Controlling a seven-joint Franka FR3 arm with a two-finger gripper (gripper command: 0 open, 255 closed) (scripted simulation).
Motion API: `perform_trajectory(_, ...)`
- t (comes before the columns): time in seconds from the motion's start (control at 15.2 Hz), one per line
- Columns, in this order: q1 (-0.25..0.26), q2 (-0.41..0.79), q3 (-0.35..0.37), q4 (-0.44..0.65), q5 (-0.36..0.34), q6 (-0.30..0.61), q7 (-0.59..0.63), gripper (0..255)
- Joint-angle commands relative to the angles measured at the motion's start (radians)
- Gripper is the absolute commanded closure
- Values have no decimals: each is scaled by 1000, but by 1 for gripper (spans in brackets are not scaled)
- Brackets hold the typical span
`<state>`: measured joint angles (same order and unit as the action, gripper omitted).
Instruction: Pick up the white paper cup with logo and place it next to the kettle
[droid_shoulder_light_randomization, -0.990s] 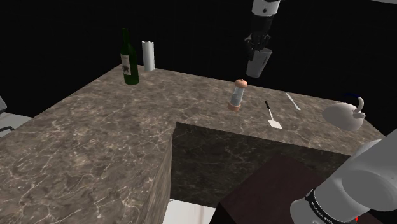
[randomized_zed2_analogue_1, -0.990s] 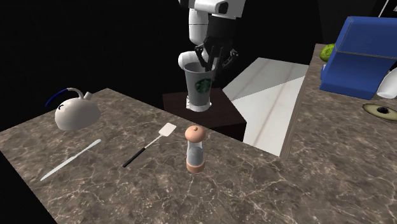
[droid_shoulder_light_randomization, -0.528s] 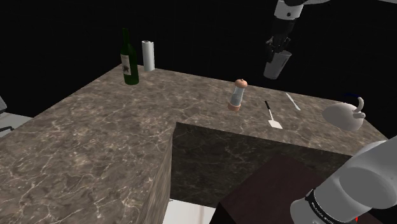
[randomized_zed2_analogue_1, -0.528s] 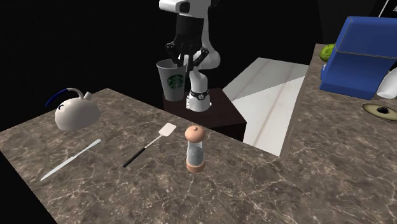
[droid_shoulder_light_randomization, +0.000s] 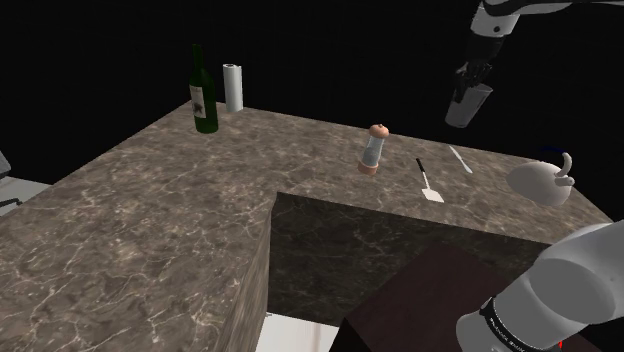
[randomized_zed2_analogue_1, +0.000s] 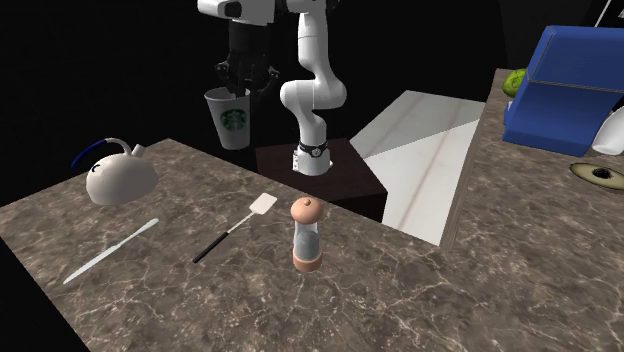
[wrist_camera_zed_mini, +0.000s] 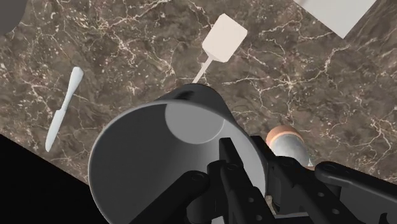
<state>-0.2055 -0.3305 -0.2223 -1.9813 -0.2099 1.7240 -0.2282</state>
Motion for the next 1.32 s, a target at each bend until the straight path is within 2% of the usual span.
perform_trajectory(0.0, -19, -9, -35, -6, -10, 6, -52, 255)
perform_trajectory(0.73, -107, 7, -229, 28, -40, 41, -323, 255)
perform_trajectory(1.25, -157, 109, -386, 134, -2, 67, -542, 255)
